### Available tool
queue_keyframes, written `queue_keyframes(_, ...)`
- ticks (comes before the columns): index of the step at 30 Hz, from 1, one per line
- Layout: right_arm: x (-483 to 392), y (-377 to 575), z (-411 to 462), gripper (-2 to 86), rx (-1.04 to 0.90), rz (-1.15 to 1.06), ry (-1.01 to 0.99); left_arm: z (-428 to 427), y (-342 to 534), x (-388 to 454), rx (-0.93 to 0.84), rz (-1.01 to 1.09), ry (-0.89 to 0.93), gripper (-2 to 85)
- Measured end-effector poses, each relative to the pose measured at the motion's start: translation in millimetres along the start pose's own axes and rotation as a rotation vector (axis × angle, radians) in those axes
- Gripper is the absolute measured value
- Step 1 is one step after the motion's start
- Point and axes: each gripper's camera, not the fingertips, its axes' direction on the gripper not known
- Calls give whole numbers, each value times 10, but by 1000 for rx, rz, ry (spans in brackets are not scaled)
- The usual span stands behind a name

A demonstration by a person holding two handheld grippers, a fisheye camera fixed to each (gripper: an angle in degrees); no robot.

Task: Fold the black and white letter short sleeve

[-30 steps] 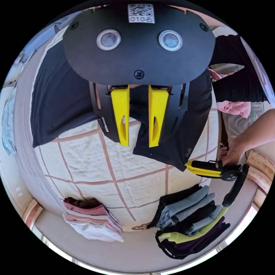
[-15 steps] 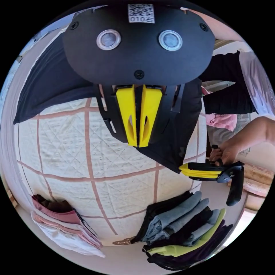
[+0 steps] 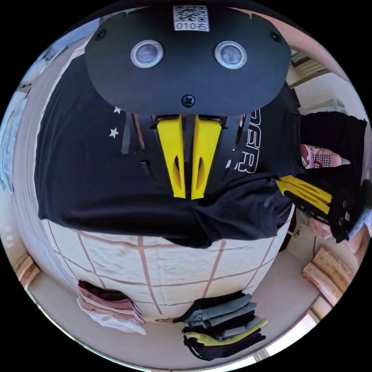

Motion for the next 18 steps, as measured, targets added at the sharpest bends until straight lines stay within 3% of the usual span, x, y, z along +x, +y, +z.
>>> queue_keyframes(4, 166, 268, -184, 41, 69, 179, -52, 5, 67, 62, -15, -23, 55, 21)
queue_keyframes(9, 11, 42, -338, 104, 189, 169, -142, -303, 786, -566, -14, -401, 49, 40)
queue_keyframes(12, 15, -354, -246, 93, 147, 144, -180, -23, 1179, -917, -113, -533, 148, 47)
queue_keyframes(14, 46, -573, -114, 85, 87, 145, -192, 145, 1260, -1060, -89, -551, 263, 49)
queue_keyframes(18, 148, -927, 213, 68, -60, 181, -345, 321, 1198, -1064, -116, -491, 294, 41)
